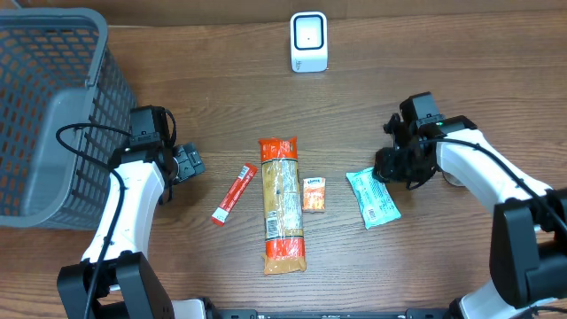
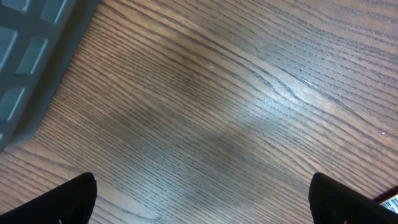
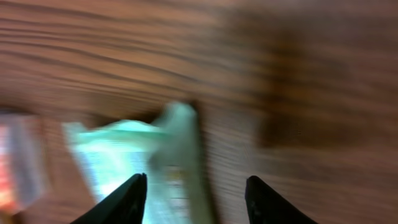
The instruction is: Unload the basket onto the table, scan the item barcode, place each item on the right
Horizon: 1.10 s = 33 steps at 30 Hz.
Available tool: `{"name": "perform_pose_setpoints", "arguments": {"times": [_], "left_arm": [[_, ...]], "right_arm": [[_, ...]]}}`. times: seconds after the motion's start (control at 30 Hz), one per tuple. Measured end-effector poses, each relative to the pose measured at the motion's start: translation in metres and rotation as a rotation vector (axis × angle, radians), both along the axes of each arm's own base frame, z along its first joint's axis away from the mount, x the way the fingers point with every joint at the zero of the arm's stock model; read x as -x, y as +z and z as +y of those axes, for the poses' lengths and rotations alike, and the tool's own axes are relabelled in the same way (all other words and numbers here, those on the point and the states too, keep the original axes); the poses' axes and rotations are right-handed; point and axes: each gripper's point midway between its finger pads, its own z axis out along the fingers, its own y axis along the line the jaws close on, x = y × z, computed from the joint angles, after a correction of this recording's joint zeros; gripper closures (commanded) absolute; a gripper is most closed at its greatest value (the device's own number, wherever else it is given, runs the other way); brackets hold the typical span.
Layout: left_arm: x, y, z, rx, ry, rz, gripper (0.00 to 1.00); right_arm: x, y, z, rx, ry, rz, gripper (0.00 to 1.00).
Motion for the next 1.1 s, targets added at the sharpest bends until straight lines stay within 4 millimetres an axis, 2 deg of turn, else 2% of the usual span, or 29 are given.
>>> {"name": "perform_pose_setpoints", "arguments": {"times": [0.13,0.37,0.57,0.63,0.87,1.1], "left_arm": [[0.000,0.000,0.000,0.000,0.000,0.000,0.00],[0.000,0.000,0.000,0.000,0.000,0.000,0.00],[0.000,0.000,0.000,0.000,0.000,0.000,0.00],[0.000,0.000,0.000,0.000,0.000,0.000,0.00],[0.000,0.000,0.000,0.000,0.000,0.000,0.00],[0.000,0.000,0.000,0.000,0.000,0.000,0.01]], "right_arm": [[0.015,-0.009,-0.020,0.109,-0.073,0.069,0.51],[0.041,-0.009,-0.036,0.201,-0.168,0.179,0.51],[0.040,-0.002,-0.034,0.191,-0.169,0.160,0.50],[0.040,0.003,-0.034,0.186,-0.170,0.151,0.46],[0.026,0.022,-0.022,0.120,-0.114,0.091,0.23],[0.012,0.024,-0.015,0.084,-0.083,0.031,0.23]]}}
